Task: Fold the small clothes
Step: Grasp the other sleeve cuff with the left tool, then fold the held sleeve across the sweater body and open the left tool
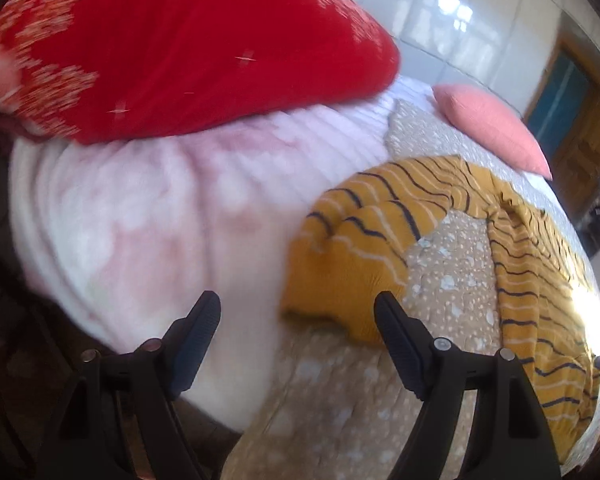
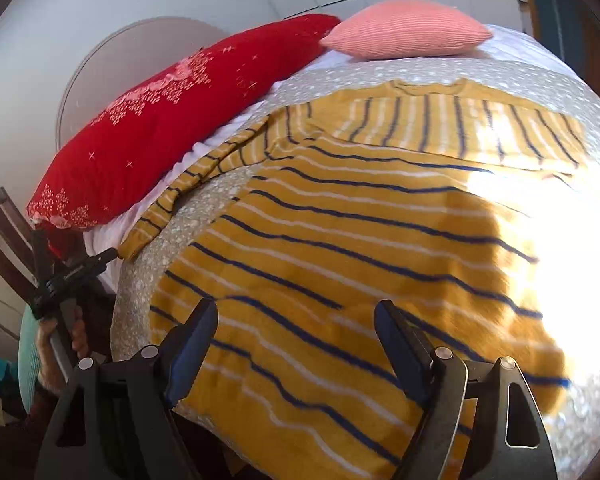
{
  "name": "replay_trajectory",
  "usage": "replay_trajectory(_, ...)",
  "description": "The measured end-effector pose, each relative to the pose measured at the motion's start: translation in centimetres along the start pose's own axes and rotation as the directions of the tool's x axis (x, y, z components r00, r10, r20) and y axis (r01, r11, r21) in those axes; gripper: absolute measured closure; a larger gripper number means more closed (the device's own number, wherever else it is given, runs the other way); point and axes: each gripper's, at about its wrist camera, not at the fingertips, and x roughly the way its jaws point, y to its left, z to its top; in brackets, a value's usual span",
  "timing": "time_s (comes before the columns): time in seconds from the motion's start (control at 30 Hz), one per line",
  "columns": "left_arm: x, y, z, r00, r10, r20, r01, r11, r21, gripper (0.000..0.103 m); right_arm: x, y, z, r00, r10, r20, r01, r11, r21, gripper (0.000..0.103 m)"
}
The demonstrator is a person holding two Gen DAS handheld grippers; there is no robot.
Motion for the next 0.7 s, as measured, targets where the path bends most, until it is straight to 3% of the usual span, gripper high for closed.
replay_trajectory(0.03, 0.9, -0.4, 0.5, 1.000, -0.010, -0.022, 0.010, 1.000, 0.015, 0.025, -0.7, -0.5, -0.4, 1.000, -0.006, 0.014, 0.006, 1.000, 0.016, 0.018)
replay_trajectory(0.07, 2.0, -0.9, 0.9, 0.998, -0.016, -0.052, 0.018, 0.999, 0.030, 0.033, -1.4, -1.0, -0.6, 1.000, -0.011, 0.028, 0.010, 0.999, 0.034, 0.018)
replay_trajectory(0.1, 2.9, -1.5, 1.3, 0.997, -0.001, -0.083, 0.005, 0.999, 0.050, 0.055, -2.0, -1.4, -0.9, 0.999, -0.016, 0.045, 0.014, 0.998, 0.054, 0.018)
replay_trajectory(0.13, 3.1, -2.2, 1.7, 0.995, 0.027, -0.092, -0.021, 0.997, 0.069, 0.065, -2.7, -1.9, -1.2, 0.998, -0.020, 0.065, 0.015, 0.997, 0.074, 0.018)
replay_trajectory(0.17, 2.8, -2.9, 2.3, 0.995, 0.021, -0.102, -0.014, 0.997, 0.074, 0.084, -3.4, -2.4, -1.5, 0.996, -0.026, 0.085, 0.019, 0.996, 0.091, 0.018)
replay_trajectory(0.27, 1.0, -4.8, 3.6, 0.996, 0.010, -0.092, -0.003, 0.997, 0.079, 0.092, -5.2, -3.8, -2.3, 0.990, -0.044, 0.137, 0.026, 0.991, 0.130, 0.018)
replay_trajectory(0.33, -1.0, -6.8, 4.6, 0.989, -0.113, -0.095, 0.119, 0.991, 0.061, 0.092, -6.2, -4.7, -2.9, 0.985, -0.049, 0.166, 0.023, 0.987, 0.157, 0.018)
replay_trajectory(0.47, -5.4, -13.7, 5.9, 0.967, -0.252, -0.048, 0.256, 0.958, 0.127, 0.094, -7.7, -6.9, -3.9, 0.975, -0.043, 0.216, -0.003, 0.978, 0.211, 0.018)
replay_trajectory(0.57, -8.7, -21.0, 5.5, 0.915, -0.401, -0.039, 0.399, 0.890, 0.221, 0.093, -8.6, -8.4, -4.8, 0.970, -0.035, 0.240, -0.025, 0.970, 0.243, 0.018)
replay_trajectory(0.6, -9.8, -24.2, 4.7, 0.888, -0.456, -0.055, 0.453, 0.850, 0.268, 0.086, -8.9, -8.9, -5.0, 0.968, -0.038, 0.246, -0.026, 0.967, 0.252, 0.018)
replay_trajectory(0.63, -10.2, -26.0, 4.2, 0.874, -0.480, -0.070, 0.479, 0.829, 0.290, 0.078, -9.2, -9.3, -5.4, 0.967, -0.043, 0.252, -0.025, 0.965, 0.260, 0.018)
replay_trajectory(0.67, -10.5, -27.6, 3.6, 0.862, -0.499, -0.091, 0.500, 0.810, 0.306, 0.054, -9.5, -9.7, -5.7, 0.965, -0.048, 0.256, -0.023, 0.963, 0.268, 0.018)
replay_trajectory(0.7, -10.7, -29.0, 2.7, 0.852, -0.512, -0.108, 0.518, 0.795, 0.317, 0.036, -9.9, -10.0, -6.0, 0.964, -0.055, 0.262, -0.021, 0.961, 0.277, 0.018)
